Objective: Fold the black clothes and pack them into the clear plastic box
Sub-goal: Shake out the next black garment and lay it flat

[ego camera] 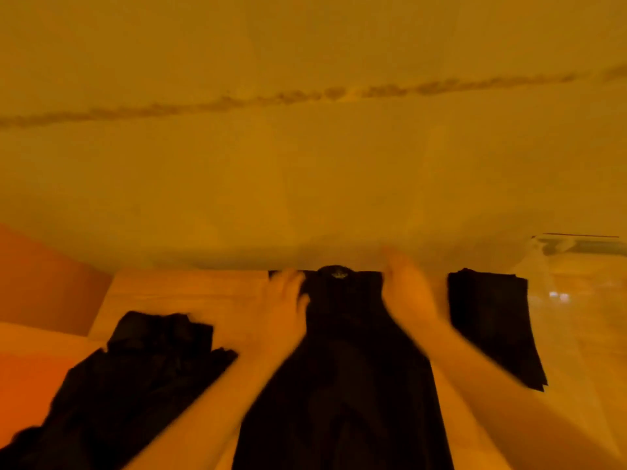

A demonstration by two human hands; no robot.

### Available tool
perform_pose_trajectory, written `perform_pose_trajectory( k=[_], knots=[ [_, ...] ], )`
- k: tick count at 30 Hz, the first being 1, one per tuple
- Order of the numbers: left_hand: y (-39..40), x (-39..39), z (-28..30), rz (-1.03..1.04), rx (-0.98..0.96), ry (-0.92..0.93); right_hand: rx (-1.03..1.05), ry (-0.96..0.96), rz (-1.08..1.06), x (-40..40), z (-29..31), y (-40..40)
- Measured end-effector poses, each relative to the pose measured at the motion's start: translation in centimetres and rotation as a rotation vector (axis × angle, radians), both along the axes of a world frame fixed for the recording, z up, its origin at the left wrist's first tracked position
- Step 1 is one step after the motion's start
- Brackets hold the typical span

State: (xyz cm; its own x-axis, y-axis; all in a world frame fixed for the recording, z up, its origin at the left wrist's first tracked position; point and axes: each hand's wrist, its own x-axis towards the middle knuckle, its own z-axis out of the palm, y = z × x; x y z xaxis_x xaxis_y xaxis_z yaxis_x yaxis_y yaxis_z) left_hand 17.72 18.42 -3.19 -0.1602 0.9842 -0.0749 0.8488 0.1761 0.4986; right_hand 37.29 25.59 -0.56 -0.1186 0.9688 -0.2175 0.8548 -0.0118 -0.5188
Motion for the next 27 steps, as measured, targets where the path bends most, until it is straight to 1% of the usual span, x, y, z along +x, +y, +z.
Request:
perform_pose_trajectory(
  k=[2, 3, 4, 6, 7, 9, 13, 15, 17, 19, 21, 24, 27],
  knots=[
    [-3.3, 1.4, -2.9, -0.102, -0.107, 0.101, -0.052, -0.086, 0.192, -1.0, -3.4, -4.4],
    [-4.3, 1.5, -4.4, -0.125, -0.169, 0.155, -0.095, -0.145, 0.242, -1.0, -5.0, -5.5],
    [-4.7, 1.0, -5.6, -0.134, -0.224, 0.209, -0.142, -0.203, 0.262, -0.8, -6.5, -6.0],
    [-4.4, -0.4, -7.2, -0.120, -0.248, 0.285, -0.177, -0.300, 0.279, -0.1, -8.7, -5.4],
    [-4.1, -1.1, -7.7, -0.122, -0.258, 0.297, -0.162, -0.350, 0.298, 0.4, -9.3, -5.0],
    [-3.4, -2.2, -8.6, -0.152, -0.286, 0.324, -0.035, -0.418, 0.345, 0.9, -10.2, -3.9],
    [-1.4, -2.8, -8.7, -0.143, -0.234, 0.355, 0.021, -0.427, 0.363, 1.3, -10.7, -1.9],
    [-0.5, -2.6, -8.4, -0.135, -0.267, 0.355, -0.005, -0.383, 0.322, 1.1, -10.3, -1.4],
    [-0.4, -2.3, -8.1, -0.140, -0.249, 0.380, -0.022, -0.370, 0.272, 0.6, -9.7, -1.6],
    [-0.8, -2.2, -8.5, -0.202, -0.235, 0.426, -0.012, -0.372, 0.316, 0.1, -9.5, -2.4],
    [-0.8, -2.5, -9.0, -0.230, -0.236, 0.433, -0.003, -0.400, 0.376, 0.5, -10.2, -2.8],
    [0.3, -3.4, -9.1, -0.222, -0.206, 0.400, 0.034, -0.400, 0.366, 1.2, -11.1, -1.5],
    [0.6, -3.6, -8.3, -0.252, -0.254, 0.424, 0.025, -0.382, 0.360, 1.0, -10.4, -0.8]
  ],
)
